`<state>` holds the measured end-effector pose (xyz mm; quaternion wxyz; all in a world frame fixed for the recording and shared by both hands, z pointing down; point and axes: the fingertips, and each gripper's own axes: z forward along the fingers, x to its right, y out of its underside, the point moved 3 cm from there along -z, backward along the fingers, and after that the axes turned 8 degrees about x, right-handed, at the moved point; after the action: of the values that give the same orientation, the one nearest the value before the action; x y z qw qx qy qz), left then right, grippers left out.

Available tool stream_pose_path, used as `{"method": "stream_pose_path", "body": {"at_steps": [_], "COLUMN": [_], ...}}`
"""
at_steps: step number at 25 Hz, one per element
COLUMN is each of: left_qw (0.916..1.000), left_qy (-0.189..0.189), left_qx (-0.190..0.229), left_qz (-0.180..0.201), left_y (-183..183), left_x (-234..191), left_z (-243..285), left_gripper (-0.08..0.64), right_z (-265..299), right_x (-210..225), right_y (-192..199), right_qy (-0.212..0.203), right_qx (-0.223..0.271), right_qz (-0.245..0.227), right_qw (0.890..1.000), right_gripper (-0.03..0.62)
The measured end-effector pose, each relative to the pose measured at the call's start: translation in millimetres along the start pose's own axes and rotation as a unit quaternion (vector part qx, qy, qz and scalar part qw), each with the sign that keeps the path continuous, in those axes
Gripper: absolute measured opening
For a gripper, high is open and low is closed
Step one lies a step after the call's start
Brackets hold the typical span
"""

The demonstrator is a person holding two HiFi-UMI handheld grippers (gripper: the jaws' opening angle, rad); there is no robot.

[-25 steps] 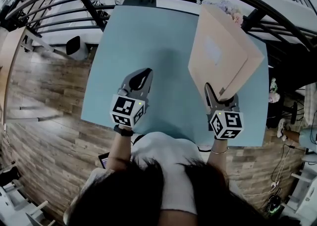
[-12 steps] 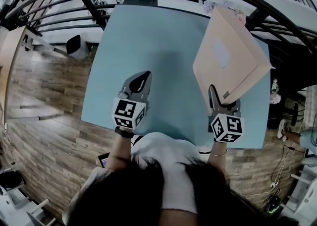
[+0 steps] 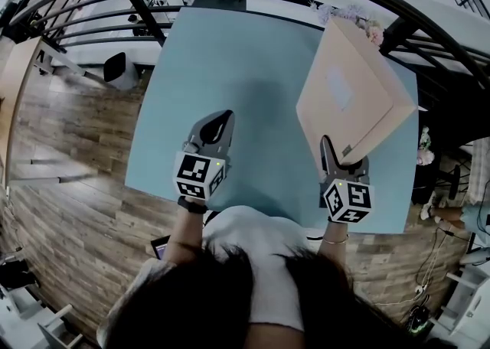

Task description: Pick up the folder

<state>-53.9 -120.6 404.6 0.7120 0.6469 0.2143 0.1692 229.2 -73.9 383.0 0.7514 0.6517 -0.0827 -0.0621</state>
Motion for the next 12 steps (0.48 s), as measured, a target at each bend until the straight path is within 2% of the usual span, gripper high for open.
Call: {"method": "stream_pose_path", "body": {"at_steps": [12], "left_qw": [0.9999], "left_qy": [0.001], "left_qx": [-0.011], "left_qz": [0.007], "left_y": [0.8], "left_x": [5.3], "left_z": [5.9], "left_gripper": [0.057], "right_z": [3.6], "right_x": [-1.0], "right_y": [1.5], "right_qy": [0.000], "right_qx": [-0.013], "right_qz": [-0.021], "right_qw": [1.000], "right_gripper": [0.268]}}
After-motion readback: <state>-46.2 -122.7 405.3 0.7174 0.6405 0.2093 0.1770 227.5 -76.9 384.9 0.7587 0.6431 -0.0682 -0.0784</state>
